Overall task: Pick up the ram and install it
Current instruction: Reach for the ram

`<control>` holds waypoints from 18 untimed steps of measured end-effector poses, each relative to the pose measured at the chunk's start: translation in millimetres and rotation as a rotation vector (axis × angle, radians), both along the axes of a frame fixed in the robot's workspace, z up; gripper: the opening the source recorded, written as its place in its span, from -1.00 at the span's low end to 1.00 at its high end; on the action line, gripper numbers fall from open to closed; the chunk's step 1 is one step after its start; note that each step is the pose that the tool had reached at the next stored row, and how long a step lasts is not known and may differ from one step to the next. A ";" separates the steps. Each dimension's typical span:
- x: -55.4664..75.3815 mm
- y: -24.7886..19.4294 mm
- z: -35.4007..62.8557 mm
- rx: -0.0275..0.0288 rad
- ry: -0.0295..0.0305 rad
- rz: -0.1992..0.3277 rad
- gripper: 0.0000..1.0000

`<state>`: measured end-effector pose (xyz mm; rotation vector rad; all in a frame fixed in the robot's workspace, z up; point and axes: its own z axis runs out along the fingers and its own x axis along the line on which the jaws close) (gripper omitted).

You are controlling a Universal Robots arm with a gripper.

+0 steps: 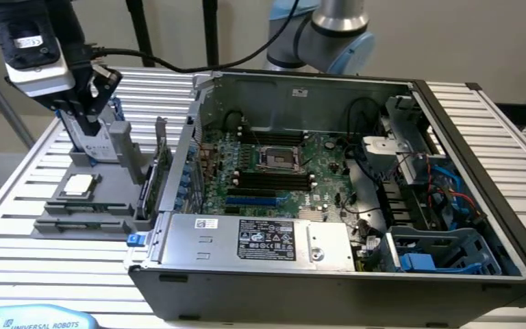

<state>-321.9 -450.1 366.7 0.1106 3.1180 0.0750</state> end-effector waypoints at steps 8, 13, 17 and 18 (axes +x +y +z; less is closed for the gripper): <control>-36.2 -4.7 -10.9 0.0000 0.0000 0.000 -0.79; -56.2 -7.3 -17.3 0.0000 0.0005 0.000 -0.79; -58.2 -8.5 -18.8 -0.0001 0.0043 0.016 -0.79; -58.2 -8.6 -18.8 -0.0003 0.0053 0.024 -0.79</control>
